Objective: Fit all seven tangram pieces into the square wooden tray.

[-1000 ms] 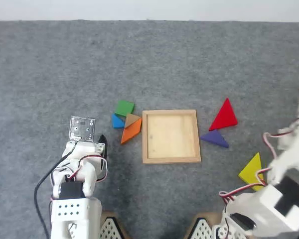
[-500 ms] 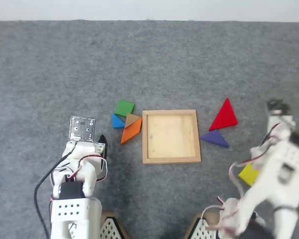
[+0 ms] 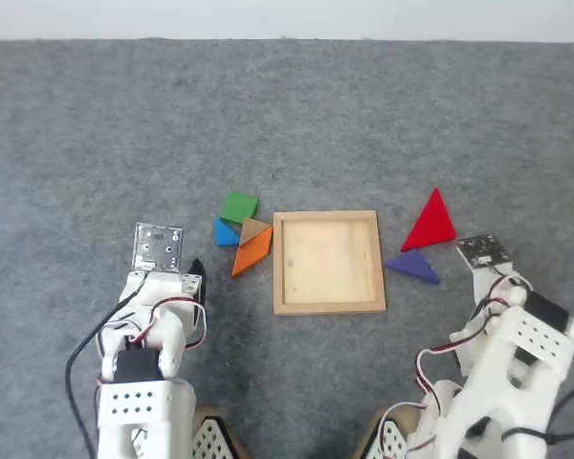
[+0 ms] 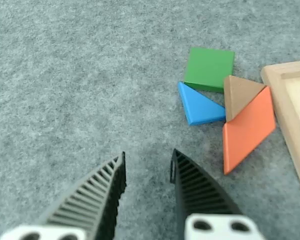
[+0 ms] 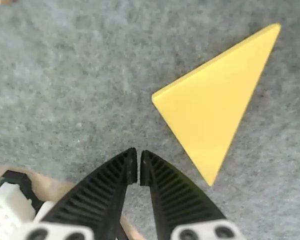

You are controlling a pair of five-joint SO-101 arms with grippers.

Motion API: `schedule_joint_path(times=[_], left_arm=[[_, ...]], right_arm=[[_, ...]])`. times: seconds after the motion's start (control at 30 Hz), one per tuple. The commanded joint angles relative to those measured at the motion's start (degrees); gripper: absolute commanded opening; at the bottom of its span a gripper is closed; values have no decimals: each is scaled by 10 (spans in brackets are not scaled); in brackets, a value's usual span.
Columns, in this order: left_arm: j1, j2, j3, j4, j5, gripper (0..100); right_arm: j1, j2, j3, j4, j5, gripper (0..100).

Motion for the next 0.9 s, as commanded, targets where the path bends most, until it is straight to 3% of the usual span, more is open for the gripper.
schedule_joint_path(times=[0.0, 0.3, 0.5, 0.87], left_arm=[[-1, -11, -3, 4, -4, 151], [-1, -11, -3, 4, -4, 151], [-1, -11, -3, 4, -4, 151], [-1, -11, -3, 4, -4, 151]], right_arm=[[9, -12, 7, -33, 11, 35], [9, 80, -30, -100, -18, 35], [14, 269, -182, -118, -50, 33], [65, 454, -462, -123, -124, 34]])
